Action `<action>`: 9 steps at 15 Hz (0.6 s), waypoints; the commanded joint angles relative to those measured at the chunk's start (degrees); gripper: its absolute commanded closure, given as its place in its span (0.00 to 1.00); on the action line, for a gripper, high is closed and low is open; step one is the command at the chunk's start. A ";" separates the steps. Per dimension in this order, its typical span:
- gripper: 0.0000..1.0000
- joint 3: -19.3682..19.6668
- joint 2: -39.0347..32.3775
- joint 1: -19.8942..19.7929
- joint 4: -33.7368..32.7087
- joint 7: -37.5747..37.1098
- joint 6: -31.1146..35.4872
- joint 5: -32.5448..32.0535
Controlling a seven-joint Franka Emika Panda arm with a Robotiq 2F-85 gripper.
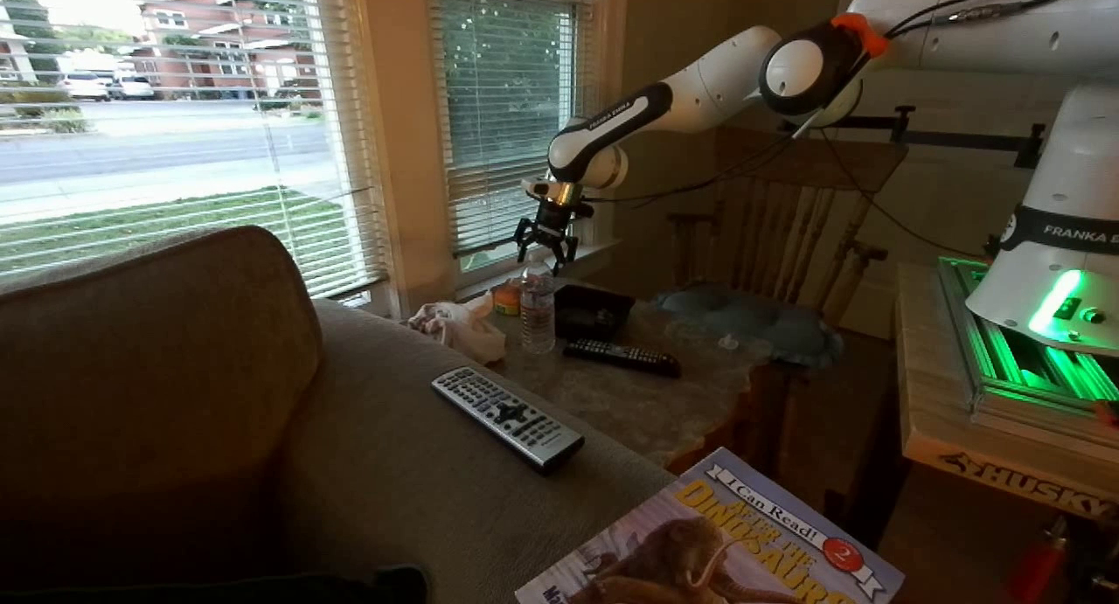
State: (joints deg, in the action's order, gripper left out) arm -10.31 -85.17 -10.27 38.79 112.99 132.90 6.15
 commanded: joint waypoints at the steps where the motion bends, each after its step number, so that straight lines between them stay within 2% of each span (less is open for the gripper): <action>1: 0.00 0.27 0.00 -0.17 -0.64 0.84 -0.87 0.24; 7: 0.00 0.27 -0.01 0.40 0.25 -1.21 -0.95 0.84; 9: 0.00 -0.45 -0.06 0.52 1.75 -2.39 1.40 1.80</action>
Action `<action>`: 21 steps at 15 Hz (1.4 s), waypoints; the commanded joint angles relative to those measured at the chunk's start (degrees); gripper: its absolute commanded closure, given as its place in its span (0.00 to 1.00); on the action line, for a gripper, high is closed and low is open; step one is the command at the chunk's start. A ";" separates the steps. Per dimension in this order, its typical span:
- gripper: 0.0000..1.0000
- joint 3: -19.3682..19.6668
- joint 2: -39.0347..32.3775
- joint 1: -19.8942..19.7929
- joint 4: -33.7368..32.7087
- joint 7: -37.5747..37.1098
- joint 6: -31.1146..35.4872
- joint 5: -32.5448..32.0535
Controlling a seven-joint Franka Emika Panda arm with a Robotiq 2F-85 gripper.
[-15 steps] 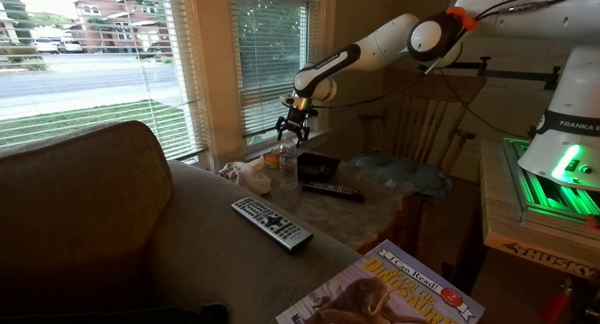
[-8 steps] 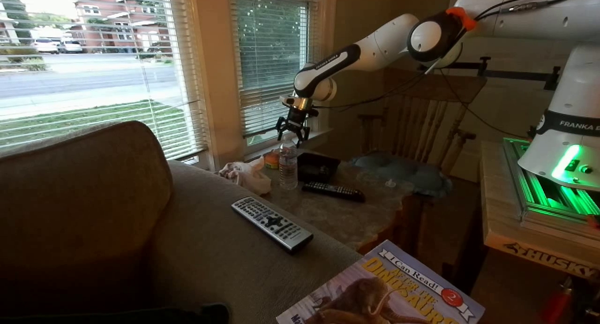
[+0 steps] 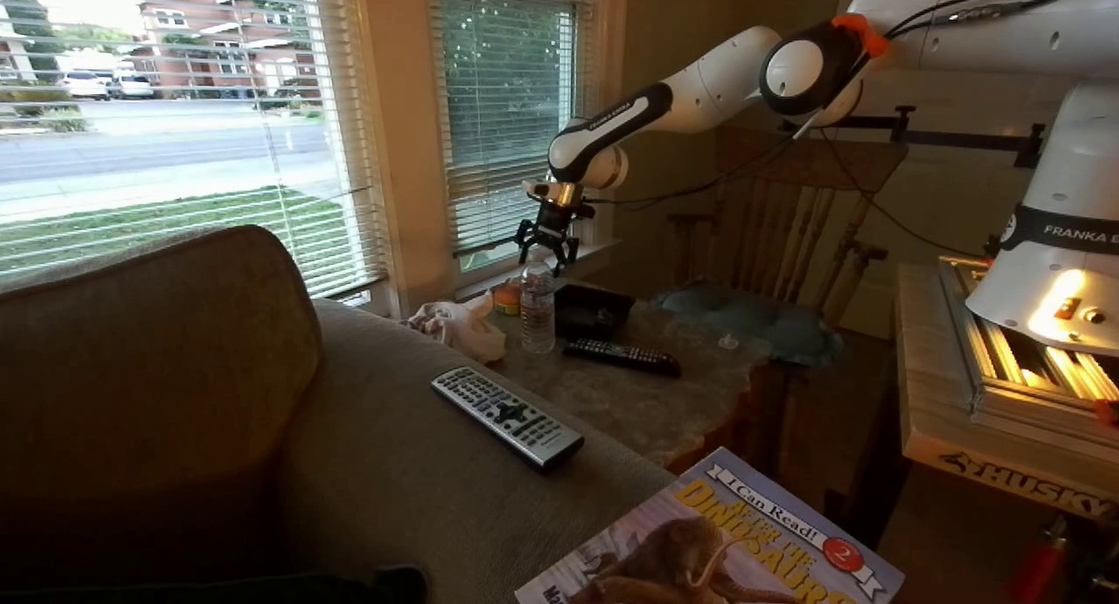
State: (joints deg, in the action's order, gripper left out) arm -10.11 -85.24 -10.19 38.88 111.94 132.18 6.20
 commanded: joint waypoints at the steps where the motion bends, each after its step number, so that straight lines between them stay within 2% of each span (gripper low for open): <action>1: 0.00 -0.85 -0.03 0.43 2.65 -1.29 3.88 1.98; 5: 0.00 -2.19 -0.27 -0.57 6.78 0.47 8.81 2.72; 6: 0.00 -2.36 -0.32 -0.87 7.56 0.50 9.05 2.65; 7: 0.00 -1.37 -0.39 0.00 5.45 -0.86 6.99 1.32; 14: 0.00 -1.78 -0.36 -0.41 5.88 -0.83 7.57 1.52; 15: 0.00 -2.53 0.42 -0.79 6.75 0.17 7.35 1.52; 21: 0.00 -1.33 4.48 1.40 9.62 -1.15 10.36 0.56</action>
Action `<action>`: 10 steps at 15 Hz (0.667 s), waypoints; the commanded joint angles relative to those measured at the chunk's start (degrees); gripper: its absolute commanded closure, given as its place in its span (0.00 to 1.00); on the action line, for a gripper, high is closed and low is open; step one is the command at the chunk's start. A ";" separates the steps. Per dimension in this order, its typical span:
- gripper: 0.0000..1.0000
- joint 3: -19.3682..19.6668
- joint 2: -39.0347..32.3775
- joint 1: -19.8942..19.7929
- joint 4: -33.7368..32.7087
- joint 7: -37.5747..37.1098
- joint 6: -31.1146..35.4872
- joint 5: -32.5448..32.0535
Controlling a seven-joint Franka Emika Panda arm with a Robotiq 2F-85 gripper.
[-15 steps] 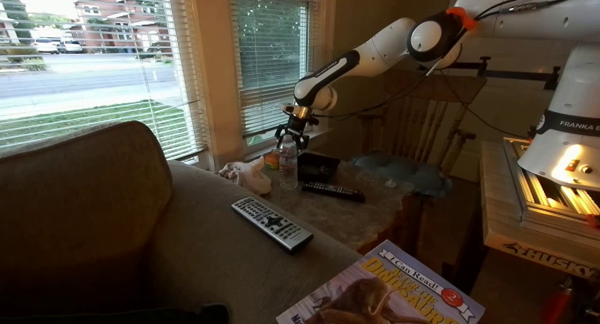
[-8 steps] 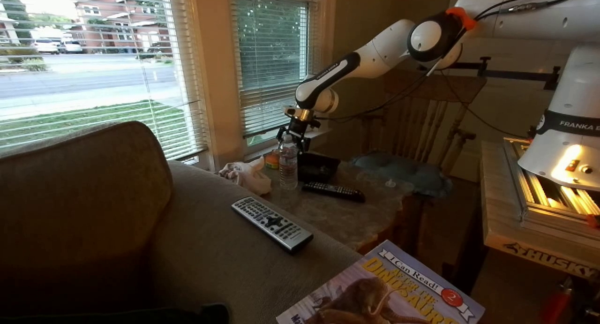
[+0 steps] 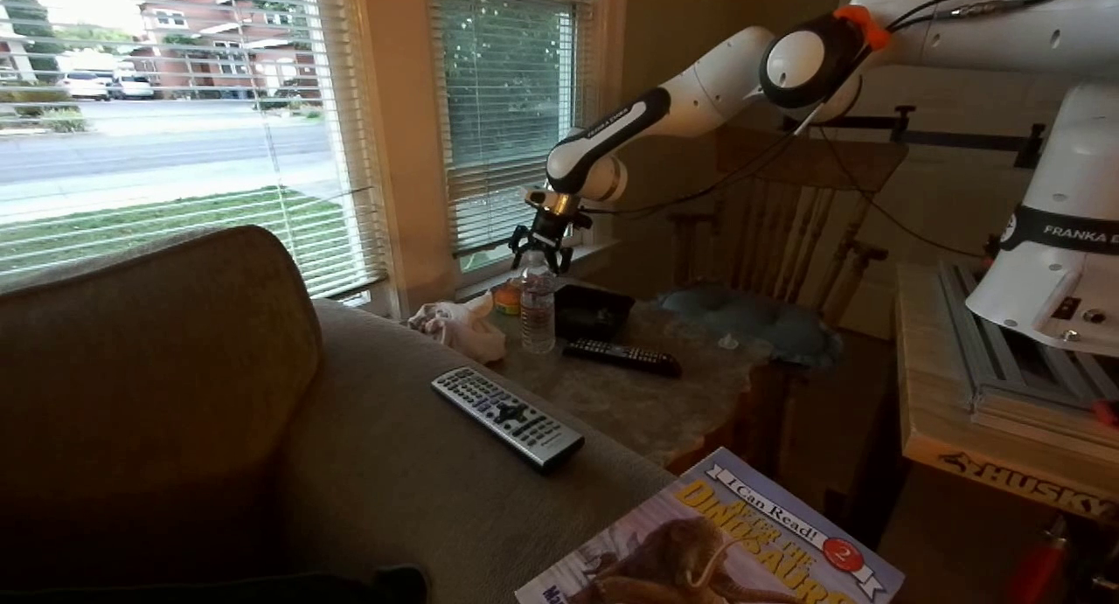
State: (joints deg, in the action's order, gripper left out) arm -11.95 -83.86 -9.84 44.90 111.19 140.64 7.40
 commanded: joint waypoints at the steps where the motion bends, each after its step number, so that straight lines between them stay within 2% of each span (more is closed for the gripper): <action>1: 0.00 0.75 3.59 1.47 3.90 -1.01 2.07 -0.61; 6: 0.00 0.86 6.87 2.37 9.16 -6.81 -3.13 0.47; 10: 0.00 0.52 9.99 2.01 16.05 -8.95 0.22 0.63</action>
State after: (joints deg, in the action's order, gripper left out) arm -11.90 -78.76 -7.65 52.74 104.55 138.37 7.45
